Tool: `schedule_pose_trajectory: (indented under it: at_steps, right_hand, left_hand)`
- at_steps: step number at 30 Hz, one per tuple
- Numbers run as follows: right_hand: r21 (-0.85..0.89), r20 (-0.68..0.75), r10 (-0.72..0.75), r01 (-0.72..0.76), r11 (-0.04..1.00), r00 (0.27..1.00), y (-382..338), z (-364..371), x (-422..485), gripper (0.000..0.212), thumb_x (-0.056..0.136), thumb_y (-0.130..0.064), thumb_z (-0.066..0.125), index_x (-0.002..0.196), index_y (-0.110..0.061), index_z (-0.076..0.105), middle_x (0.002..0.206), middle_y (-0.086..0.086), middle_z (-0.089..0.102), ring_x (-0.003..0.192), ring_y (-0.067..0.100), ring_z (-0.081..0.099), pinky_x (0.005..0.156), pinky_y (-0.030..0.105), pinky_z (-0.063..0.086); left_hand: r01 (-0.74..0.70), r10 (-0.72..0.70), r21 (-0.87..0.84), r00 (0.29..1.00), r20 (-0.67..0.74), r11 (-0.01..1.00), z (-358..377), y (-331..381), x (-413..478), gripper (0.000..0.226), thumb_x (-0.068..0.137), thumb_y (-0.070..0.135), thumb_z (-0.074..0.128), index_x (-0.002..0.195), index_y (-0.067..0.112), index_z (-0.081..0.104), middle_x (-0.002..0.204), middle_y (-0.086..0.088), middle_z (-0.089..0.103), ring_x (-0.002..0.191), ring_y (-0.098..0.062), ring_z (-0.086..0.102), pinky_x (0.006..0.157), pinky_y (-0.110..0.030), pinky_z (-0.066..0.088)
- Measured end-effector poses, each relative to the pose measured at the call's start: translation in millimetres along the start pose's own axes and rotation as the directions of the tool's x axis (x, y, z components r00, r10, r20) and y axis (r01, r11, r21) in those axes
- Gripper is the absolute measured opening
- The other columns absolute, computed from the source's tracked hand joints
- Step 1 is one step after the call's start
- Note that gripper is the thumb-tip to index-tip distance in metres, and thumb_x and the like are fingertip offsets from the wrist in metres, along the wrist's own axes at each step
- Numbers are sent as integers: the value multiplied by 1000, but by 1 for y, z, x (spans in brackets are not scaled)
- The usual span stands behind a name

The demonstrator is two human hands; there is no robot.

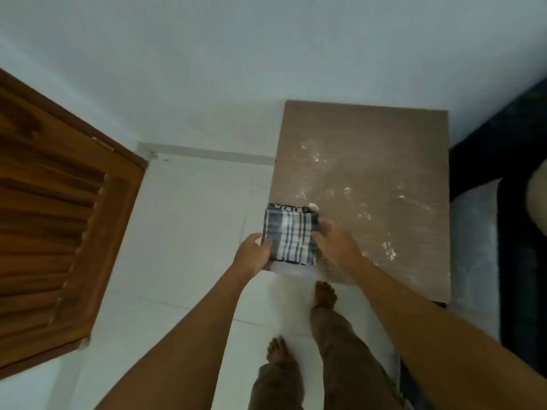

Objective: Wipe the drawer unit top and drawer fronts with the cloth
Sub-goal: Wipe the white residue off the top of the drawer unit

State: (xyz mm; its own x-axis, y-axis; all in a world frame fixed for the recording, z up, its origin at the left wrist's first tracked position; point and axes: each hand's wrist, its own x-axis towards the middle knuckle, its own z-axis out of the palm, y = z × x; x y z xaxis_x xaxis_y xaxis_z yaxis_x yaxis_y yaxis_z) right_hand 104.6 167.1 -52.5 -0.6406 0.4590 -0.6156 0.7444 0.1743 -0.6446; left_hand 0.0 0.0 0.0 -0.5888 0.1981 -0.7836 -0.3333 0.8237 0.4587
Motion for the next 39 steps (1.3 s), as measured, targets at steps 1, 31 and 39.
schedule_pose_trajectory:
  at_steps: [1, 31, 39]
  right_hand:
    - [2, -16, 1, -1, 1000, 1000, 0, 5, 14, 41, 93, -34, 57, 132, -26, 51, 110, -2, 62, 94, 20, 61, 78, 34, 50]
    - [705, 446, 69, -397, 587, 893, -49, -61, -9, 51, 73, -31, 77, 120, -16, 63, 112, 8, 73, 102, 23, 70, 87, 39, 56]
    - [381, -113, -51, 90, 920, 992, -83, -137, 35, 18, 87, -19, 69, 101, -26, 61, 91, -14, 64, 84, 4, 63, 81, 28, 52]
  left_hand:
    - [14, -14, -14, 1000, -22, 1000, 6, 2, 13, 55, 97, 36, 50, 146, 14, 38, 147, -14, 45, 129, -30, 48, 108, -43, 40]
    - [20, 233, -568, 900, 369, 823, 7, 79, 28, 29, 96, 21, 57, 120, 7, 63, 113, -13, 72, 104, -25, 69, 89, -35, 55]
    - [-227, 230, -222, 973, -13, 948, -5, 129, 65, 11, 95, 24, 58, 101, 25, 67, 101, 2, 71, 87, -14, 67, 76, -23, 53]
